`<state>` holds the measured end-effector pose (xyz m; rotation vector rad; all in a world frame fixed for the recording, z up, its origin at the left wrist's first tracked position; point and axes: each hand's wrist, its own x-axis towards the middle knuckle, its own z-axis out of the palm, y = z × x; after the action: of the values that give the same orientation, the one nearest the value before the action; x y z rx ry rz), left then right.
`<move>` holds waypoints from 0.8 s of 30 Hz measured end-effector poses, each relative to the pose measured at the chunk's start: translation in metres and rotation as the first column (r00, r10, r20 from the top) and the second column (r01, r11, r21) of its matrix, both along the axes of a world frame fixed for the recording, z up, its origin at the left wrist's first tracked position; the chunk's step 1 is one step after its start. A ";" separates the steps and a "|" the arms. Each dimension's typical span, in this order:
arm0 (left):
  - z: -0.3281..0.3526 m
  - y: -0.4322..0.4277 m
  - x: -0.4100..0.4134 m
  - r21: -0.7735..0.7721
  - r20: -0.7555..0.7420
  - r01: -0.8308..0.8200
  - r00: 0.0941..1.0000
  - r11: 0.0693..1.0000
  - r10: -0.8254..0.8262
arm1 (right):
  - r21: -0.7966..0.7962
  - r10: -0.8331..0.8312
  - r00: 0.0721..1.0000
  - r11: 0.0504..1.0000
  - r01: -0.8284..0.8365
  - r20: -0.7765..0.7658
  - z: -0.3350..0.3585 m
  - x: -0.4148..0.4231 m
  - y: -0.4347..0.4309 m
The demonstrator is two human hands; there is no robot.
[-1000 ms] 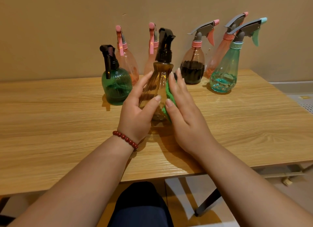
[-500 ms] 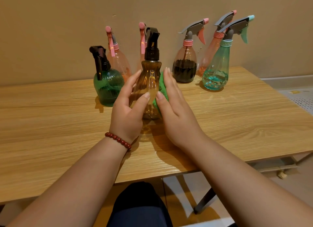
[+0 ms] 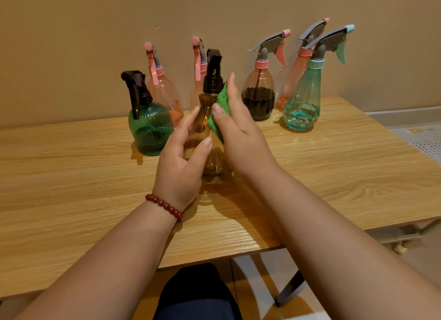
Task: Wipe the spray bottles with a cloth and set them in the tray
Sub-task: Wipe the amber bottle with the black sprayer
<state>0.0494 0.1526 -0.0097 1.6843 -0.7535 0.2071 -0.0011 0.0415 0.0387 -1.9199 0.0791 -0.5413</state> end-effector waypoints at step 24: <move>0.005 0.003 -0.006 -0.111 -0.032 0.015 0.999 0.994 -0.018 | 0.029 -0.062 0.995 0.998 0.064 -0.072 -0.003 -0.013 0.007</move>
<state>0.0437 0.1556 -0.0045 1.5720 -0.7181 0.2052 -0.0137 0.0483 0.0362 -1.9111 0.1934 -0.5112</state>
